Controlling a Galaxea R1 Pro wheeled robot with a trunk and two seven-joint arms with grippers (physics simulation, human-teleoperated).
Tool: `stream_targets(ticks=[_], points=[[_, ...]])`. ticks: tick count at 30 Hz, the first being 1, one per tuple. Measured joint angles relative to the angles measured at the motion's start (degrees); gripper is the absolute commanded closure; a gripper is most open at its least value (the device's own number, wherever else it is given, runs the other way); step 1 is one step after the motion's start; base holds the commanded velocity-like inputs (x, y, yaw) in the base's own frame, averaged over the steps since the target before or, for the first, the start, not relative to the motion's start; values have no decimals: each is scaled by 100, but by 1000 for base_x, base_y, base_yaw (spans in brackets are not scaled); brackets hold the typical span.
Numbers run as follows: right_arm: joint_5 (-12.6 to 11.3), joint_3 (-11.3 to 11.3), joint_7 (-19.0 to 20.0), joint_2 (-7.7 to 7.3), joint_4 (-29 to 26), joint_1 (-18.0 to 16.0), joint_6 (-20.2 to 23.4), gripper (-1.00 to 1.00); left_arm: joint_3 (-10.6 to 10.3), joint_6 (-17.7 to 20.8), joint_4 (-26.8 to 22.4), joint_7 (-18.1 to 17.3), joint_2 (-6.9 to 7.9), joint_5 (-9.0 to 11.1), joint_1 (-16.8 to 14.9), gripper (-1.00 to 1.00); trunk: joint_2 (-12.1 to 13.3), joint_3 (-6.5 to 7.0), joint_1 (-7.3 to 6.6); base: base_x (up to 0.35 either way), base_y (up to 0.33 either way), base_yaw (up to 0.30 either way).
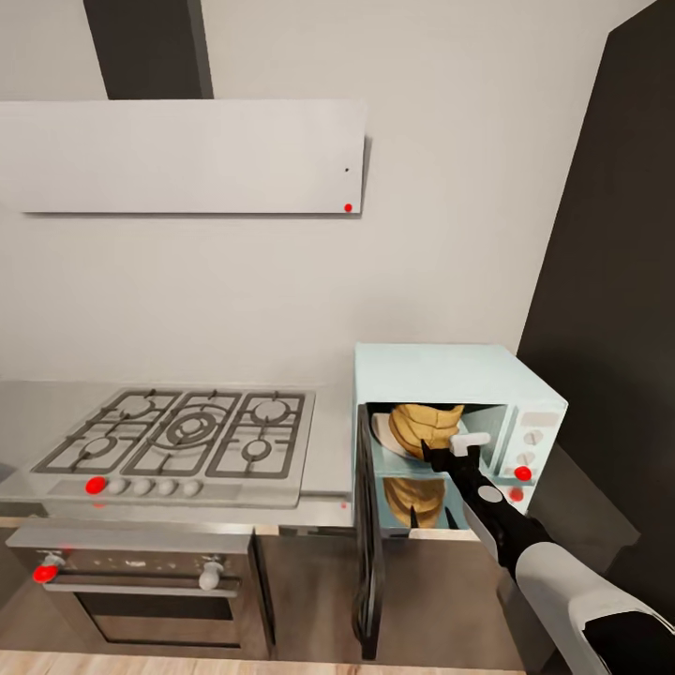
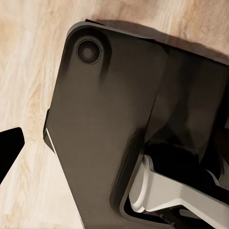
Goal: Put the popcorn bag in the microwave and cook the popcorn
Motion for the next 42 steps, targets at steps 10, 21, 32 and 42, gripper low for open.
stream_targets(ticks=[10,21,32,42], points=[[1,-1,0,6,1,0,0,-100,-1,0,0,0,0,0,0,-100,0,0,0,85,97,0],[-1,0,0,0,-1,0,0,-100,9,7,4,0,0,0,-6,-100,-1,0,-1,48,0,0],[43,30,5,1,-17,53,-1,-100,5,8,1,0,0,0,0,-100,-10,-2,-4,67,0,0],[2,0,0,-1,-1,-1,0,-100,0,7,3,0,0,0,0,-100,1,0,4,-124,-15,0]])
